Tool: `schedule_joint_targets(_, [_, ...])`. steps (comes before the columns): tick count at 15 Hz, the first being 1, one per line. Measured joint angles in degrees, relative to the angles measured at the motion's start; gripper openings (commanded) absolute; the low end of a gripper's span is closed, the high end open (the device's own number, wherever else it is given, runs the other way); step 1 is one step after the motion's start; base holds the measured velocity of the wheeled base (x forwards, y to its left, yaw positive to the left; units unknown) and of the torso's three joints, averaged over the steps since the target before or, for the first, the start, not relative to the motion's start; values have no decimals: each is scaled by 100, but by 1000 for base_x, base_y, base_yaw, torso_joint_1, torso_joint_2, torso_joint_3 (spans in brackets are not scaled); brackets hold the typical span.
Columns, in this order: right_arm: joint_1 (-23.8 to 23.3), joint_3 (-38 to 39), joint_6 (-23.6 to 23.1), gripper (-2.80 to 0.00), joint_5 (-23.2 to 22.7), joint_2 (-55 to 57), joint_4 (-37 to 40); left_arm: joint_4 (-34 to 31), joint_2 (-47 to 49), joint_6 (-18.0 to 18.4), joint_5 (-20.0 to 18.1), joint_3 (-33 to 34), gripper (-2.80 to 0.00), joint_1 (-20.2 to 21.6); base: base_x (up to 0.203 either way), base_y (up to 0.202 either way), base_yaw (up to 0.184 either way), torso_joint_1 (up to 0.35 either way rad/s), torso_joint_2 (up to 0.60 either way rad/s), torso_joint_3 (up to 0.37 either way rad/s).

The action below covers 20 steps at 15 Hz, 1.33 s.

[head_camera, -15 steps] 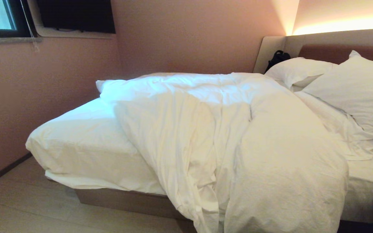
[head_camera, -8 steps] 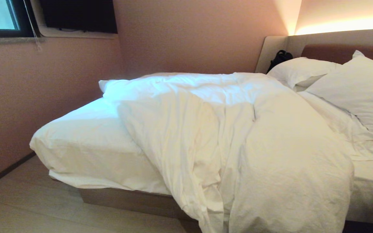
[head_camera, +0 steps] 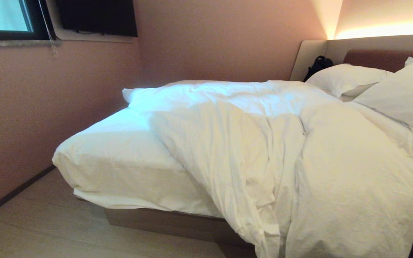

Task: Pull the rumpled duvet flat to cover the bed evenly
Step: Hold the folded corner of the quilt

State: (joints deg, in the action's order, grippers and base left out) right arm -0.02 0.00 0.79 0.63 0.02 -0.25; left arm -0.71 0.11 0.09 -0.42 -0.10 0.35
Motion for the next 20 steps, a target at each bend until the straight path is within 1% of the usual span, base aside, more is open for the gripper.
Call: schedule_joint_targets(20, [2,0,6,-280,-3,0,0,0,0,2,-5,0,-280,0,0,194,-1,1,3,3])
